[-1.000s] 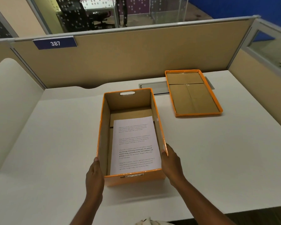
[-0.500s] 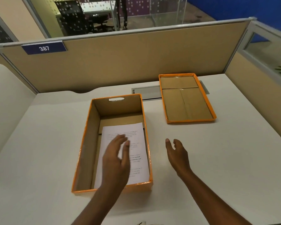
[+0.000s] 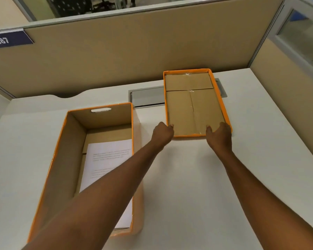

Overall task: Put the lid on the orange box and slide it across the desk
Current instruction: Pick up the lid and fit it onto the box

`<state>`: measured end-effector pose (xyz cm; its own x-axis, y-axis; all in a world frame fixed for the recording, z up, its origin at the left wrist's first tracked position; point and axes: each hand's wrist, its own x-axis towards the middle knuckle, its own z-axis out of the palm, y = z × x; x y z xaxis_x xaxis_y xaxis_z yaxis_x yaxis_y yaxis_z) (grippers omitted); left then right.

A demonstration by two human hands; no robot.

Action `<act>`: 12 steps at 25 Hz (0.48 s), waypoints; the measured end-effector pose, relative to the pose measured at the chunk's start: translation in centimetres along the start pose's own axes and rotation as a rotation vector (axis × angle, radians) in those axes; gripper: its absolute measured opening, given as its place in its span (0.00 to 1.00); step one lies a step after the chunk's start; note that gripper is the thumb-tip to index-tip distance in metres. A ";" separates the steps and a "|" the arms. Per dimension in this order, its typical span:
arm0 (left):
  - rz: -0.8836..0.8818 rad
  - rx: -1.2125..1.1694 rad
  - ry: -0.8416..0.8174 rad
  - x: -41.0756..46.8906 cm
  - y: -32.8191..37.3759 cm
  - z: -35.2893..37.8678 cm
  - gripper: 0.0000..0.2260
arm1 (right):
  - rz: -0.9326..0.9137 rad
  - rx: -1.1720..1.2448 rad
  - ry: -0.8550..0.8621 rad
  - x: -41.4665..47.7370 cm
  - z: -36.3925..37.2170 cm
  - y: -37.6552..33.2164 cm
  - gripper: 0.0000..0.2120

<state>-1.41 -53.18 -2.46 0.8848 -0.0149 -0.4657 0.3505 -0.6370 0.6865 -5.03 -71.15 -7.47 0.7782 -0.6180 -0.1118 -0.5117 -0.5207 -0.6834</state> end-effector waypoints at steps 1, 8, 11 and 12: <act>-0.042 -0.023 0.014 1.4 0.1 0.6 0.18 | -0.002 -0.019 0.007 1.4 0.1 0.3 0.29; -0.189 -0.063 0.114 8.1 0.9 3.7 0.20 | 0.037 -0.116 0.082 8.9 0.6 2.2 0.25; -0.199 -0.036 0.094 9.5 0.3 4.1 0.17 | 0.135 -0.125 0.022 10.4 0.9 2.4 0.22; -0.194 -0.010 0.087 9.8 0.0 4.1 0.15 | 0.139 -0.148 0.018 10.7 1.1 2.4 0.21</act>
<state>5.97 -56.52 -9.34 0.8235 0.1746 -0.5398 0.5198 -0.6136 0.5944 2.44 -78.37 -11.13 0.6904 -0.6997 -0.1836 -0.6626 -0.5100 -0.5485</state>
